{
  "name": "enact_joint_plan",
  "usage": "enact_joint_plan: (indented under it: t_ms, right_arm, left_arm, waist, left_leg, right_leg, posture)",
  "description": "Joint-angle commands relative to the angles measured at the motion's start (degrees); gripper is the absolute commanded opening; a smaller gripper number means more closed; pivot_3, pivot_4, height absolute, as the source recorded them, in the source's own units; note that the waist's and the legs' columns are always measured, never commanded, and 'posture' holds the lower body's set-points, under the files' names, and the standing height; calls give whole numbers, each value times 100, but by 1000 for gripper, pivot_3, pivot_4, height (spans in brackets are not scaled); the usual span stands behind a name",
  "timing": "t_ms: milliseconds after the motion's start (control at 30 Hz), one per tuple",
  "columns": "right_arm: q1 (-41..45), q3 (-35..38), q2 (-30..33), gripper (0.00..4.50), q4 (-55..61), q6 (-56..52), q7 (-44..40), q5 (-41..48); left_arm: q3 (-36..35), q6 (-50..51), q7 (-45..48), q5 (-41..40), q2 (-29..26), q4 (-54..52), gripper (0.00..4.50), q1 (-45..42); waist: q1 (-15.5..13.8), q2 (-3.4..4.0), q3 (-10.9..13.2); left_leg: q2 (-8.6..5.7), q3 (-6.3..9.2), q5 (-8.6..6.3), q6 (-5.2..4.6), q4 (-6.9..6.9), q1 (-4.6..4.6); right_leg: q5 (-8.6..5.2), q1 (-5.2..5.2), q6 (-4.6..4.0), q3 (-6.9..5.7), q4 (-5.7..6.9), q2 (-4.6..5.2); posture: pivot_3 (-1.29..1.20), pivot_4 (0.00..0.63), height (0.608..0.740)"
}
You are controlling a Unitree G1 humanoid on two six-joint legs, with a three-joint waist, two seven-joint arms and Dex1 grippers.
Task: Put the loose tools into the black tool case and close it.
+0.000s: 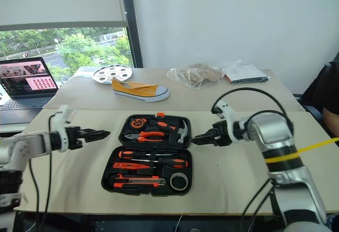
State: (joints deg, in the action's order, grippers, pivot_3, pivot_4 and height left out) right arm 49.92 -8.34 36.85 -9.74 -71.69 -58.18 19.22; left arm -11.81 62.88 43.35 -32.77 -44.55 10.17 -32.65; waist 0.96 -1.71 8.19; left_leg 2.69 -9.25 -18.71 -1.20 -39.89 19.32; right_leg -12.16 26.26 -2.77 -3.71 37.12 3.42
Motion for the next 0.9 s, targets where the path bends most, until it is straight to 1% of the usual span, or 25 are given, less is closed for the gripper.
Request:
enact_joint_plan:
  t_ms: [33,100,167,433,500,533,567,600,633,667,733,767,833,900]
  right_arm:
    - [383,-112,-265,4483,-843,243,496,-281]
    - [695,-43,-623,4483,-1548,436,878,-415]
    - [848,-57,-790,4483,-1880,531,1000,-469]
    - [977,-402,-1000,4483,-2266,533,1081,-697]
    - [1003,-471,-1006,3979,-2318,509,1117,-770]
    - [1026,-466,-1013,3782,-2352,469,1143,-779]
    - [1049,-457,-1020,3442,-2385,427,1163,-780]
    - [1068,-449,-1025,3124,-2409,393,1179,-780]
    - [1085,-444,-1028,2775,-2430,357,1197,-783]
    - [1106,-437,-1031,2343,-2463,310,1224,-791]
    - [1122,-454,-1023,1700,-2493,255,1237,-803]
    - [1128,-445,-1032,1471,-2520,231,1257,-805]
    - [1131,-423,-1071,733,-2571,246,1285,-800]
    - [1145,-287,-1159,100,-2657,312,1358,-760]
  left_arm:
    - [340,4,-287,313,199,371,4500,-448]
    - [473,-129,-486,490,414,641,4500,-706]
    - [505,-175,-544,550,522,730,4500,-791]
    - [612,-145,-559,658,685,795,4500,-759]
    - [641,-142,-577,688,711,816,4500,-744]
    - [642,-152,-578,692,734,814,4243,-738]
    - [625,-127,-591,681,765,821,3983,-737]
    - [610,-118,-599,676,797,830,3825,-736]
    - [608,-123,-606,683,823,838,3437,-733]
    - [609,-143,-608,693,849,848,2925,-727]
    - [555,-145,-639,668,922,868,2240,-705]
    - [480,-130,-703,647,975,903,1985,-699]
    - [295,-118,-797,571,1072,945,1232,-679]
    - [122,-176,-852,519,1132,927,563,-646]
  waist:
    - [-4,-1,0]
    - [7,0,0]
    - [19,0,0]
    - [46,0,0]
    - [59,0,0]
    - [61,0,0]
    - [60,0,0]
    - [55,1,-1]
    - [51,0,0]
    - [45,1,-1]
    - [31,1,-1]
    - [23,1,-1]
    - [8,2,-1]
    - [11,-2,-4]
  left_leg:
    - [-1,-1,0,0,0,0]
    - [-1,-4,0,0,6,26]
    - [-2,-10,0,0,4,42]
    - [-1,-20,0,2,-1,55]
    - [-1,-20,1,3,-6,54]
    - [-1,-20,1,4,-8,50]
    - [-1,-20,2,5,-10,49]
    - [-1,-19,3,6,-11,46]
    - [-2,-20,3,7,-13,44]
    - [-1,-20,3,8,-17,40]
    - [-2,-19,4,8,-22,35]
    - [-2,-19,4,8,-23,28]
    - [-2,-15,3,9,-21,8]
    - [-1,-7,3,9,-23,-1]
  right_leg:
    - [0,0,0,-4,1,0]
    - [0,12,1,-19,2,-1]
    - [-1,22,3,-32,0,-1]
    - [-1,25,4,-46,3,1]
    - [-1,25,5,-45,5,2]
    - [-1,25,5,-42,4,4]
    - [-1,25,5,-41,4,4]
    - [-1,23,5,-40,3,4]
    - [-1,21,5,-40,4,5]
    - [-1,18,5,-40,4,6]
    - [-1,15,4,-37,9,9]
    - [-1,9,4,-35,10,10]
    - [-1,-4,4,-30,11,11]
    - [1,-10,5,-21,15,11]
  posture:
    - [0,150,740]
    - [0,150,740]
    - [0,150,740]
    - [0,150,740]
    - [0,150,740]
    - [0,150,740]
    - [0,150,740]
    - [0,150,740]
    - [0,150,740]
    - [0,150,740]
    - [0,150,740]
    - [0,150,740]
    - [0,150,740]
    - [0,150,740]
